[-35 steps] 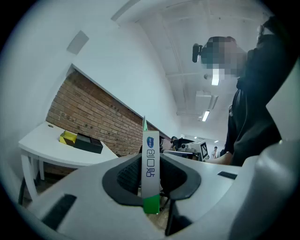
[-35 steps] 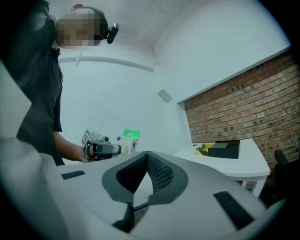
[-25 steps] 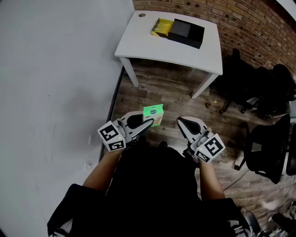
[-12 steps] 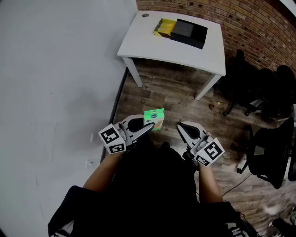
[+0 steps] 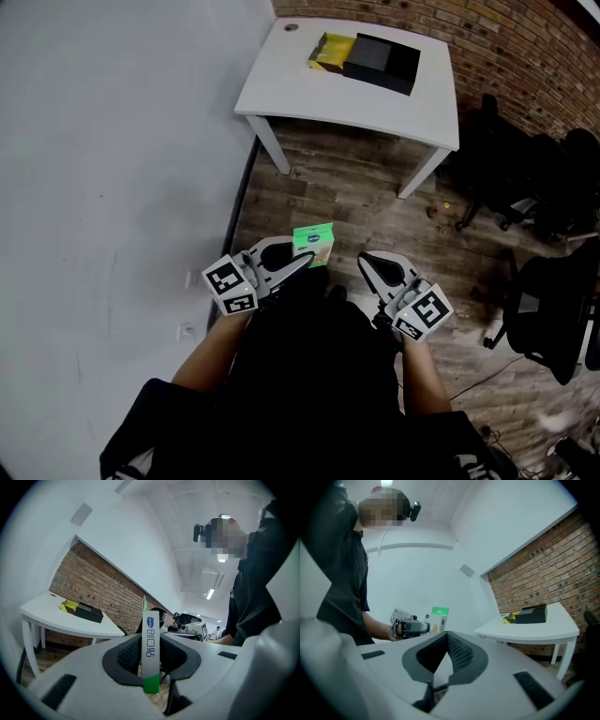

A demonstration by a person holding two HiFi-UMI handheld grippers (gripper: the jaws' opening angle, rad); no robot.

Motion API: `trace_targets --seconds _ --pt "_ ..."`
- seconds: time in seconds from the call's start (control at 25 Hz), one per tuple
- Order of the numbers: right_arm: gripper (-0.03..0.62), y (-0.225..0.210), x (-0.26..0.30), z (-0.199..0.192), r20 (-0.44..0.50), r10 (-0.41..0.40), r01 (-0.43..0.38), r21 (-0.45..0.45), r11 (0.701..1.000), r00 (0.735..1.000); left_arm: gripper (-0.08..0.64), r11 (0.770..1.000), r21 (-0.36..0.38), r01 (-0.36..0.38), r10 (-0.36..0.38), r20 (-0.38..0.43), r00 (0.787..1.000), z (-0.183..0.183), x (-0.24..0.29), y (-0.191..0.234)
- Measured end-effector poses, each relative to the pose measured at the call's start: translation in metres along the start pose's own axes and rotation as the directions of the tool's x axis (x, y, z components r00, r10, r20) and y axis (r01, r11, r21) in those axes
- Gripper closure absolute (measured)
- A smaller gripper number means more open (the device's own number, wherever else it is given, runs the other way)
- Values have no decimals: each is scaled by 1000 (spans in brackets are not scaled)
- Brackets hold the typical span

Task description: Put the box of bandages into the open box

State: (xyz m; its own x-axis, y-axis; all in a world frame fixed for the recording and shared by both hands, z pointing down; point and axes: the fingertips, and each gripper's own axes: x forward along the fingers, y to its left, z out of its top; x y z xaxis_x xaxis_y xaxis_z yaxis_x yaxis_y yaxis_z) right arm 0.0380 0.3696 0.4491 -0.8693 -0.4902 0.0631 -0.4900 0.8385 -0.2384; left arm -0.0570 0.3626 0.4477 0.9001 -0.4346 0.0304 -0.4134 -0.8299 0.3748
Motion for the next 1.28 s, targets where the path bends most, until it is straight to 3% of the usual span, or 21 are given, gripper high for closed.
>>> trace_targets --seconds 0.72,1.28 --pt "586 -64 8 12 -21 -73 73 18 997 997 463 998 -26 49 -48 33 998 22 51 56" --pt "586 -156 79 62 -36 -99 99 -11 995 994 463 997 -36 69 -67 59 996 80 98 163"
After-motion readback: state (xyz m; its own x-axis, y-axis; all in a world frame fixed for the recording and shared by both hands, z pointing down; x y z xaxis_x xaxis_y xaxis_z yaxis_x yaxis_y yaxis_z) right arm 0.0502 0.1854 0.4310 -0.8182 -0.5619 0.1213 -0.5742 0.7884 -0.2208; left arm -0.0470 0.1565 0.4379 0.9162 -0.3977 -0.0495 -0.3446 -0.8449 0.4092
